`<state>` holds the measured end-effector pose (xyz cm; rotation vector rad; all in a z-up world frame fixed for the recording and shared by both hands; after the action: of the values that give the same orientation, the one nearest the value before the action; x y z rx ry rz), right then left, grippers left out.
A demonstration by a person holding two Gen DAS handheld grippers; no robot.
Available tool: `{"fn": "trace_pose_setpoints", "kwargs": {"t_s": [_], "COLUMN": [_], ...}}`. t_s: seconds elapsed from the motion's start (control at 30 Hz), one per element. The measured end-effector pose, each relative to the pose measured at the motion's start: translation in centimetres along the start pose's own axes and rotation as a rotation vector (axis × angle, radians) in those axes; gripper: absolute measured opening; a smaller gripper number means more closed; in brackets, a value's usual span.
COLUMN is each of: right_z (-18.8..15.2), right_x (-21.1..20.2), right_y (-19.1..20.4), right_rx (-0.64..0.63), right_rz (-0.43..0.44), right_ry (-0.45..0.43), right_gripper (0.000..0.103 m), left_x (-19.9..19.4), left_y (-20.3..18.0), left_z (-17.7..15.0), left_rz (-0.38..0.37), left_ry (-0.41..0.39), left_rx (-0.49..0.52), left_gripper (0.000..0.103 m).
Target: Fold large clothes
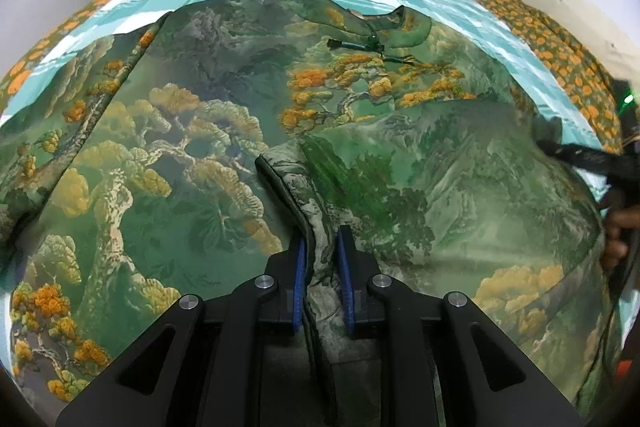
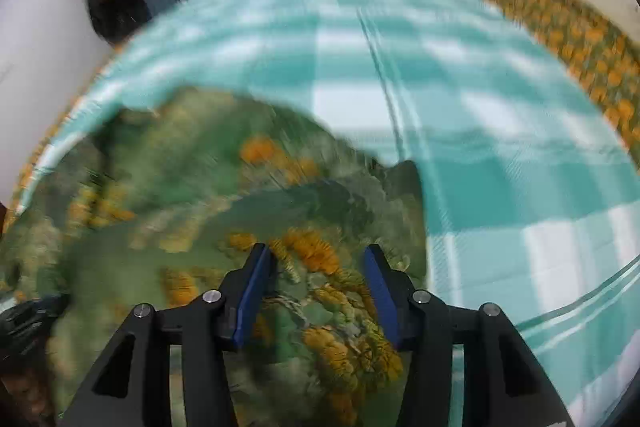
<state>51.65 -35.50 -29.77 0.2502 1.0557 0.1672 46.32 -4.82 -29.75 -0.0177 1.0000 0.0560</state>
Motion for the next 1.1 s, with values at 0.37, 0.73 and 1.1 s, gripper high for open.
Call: {"fn": "trace_pose_setpoints", "kwargs": {"t_s": [0.37, 0.73, 1.1], "right_z": [-3.7, -9.7, -19.1], "right_x": [-3.9, -6.6, -15.8], "right_y": [2.0, 4.7, 11.1], "right_rx": [-0.089, -0.249, -0.26], "right_rz": [-0.015, -0.208, -0.087], "right_ry": [0.014, -0.009, -0.167], "right_gripper": [0.05, 0.05, 0.055], "left_x": [0.3, -1.4, -11.6], "left_y": [0.2, 0.5, 8.7], "left_z": [0.0, 0.0, -6.9], "left_rz": [-0.01, 0.065, 0.121], "left_ry": [-0.008, 0.028, -0.045], "left_rx": [-0.004, 0.04, 0.131], "left_gripper": [0.017, 0.034, 0.082]}}
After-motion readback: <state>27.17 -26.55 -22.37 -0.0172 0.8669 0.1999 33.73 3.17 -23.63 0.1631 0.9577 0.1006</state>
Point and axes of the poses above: each gripper's, at about its wrist camera, not at the fingertips, and x roughly the way its jaws point, y to its left, z to its top, the point moved 10 cm from there along x, roughly the way its jaws point, and after that the axes turned 12 degrees about z, right-handed, at the moved point
